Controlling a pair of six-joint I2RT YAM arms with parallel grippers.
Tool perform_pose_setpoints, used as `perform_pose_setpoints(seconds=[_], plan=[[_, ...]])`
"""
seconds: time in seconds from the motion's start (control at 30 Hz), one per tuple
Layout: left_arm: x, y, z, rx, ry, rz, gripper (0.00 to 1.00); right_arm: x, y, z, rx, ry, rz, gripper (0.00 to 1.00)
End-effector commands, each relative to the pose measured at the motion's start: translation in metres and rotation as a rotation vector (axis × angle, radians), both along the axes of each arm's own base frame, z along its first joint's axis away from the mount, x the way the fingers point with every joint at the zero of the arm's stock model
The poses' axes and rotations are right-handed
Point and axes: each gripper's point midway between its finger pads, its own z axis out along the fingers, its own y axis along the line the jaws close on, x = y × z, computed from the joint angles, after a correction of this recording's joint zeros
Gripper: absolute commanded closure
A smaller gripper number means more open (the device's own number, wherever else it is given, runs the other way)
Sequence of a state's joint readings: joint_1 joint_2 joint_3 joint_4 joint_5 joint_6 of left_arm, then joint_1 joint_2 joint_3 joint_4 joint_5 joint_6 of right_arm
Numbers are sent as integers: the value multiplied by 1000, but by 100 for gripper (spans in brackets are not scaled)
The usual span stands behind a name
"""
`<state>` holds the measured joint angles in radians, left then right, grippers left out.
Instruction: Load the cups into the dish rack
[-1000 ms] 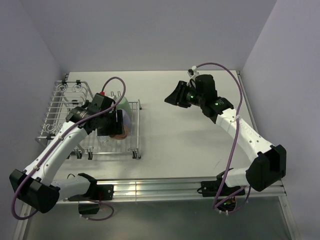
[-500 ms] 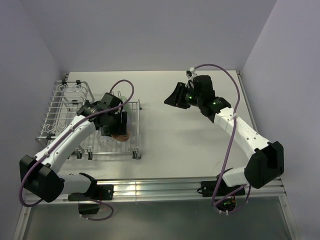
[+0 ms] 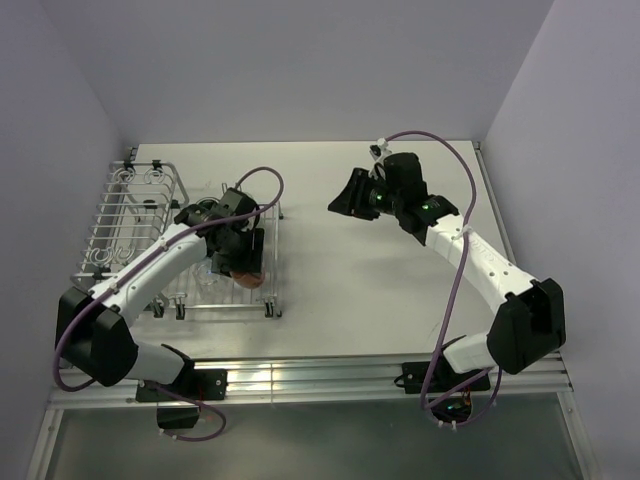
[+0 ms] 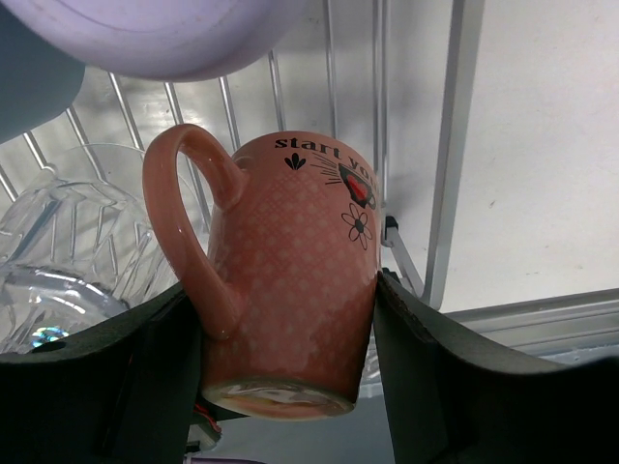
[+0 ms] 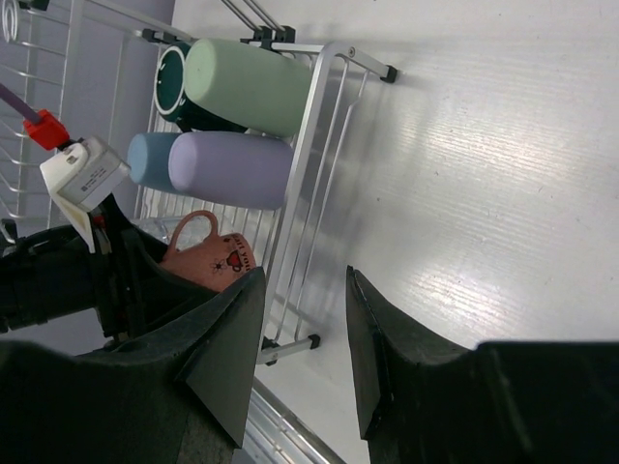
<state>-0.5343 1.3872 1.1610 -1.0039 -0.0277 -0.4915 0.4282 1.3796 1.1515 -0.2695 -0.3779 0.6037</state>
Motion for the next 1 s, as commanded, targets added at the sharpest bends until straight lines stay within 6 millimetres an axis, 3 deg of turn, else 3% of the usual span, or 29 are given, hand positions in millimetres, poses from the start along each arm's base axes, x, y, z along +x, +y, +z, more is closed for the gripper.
perform_pose_setpoints(seconds=[0.0,0.27,0.43,0.67,0.97], plan=[[7,-2,-4,12,-23,0,100,6,1,1,0,-41,9,54],[4,0,-18,37,10,3,95,8,3,-3,-1,-34,17,54],[4,-1,-22,36,16,0,80,8,3,-4,-1,-30,20,54],[3,0,-27,44,20,-5,51,9,3,-6,-6,-26,20,54],[3,0,-29,58,13,-4,34,10,3,-6,-7,-26,16,54]])
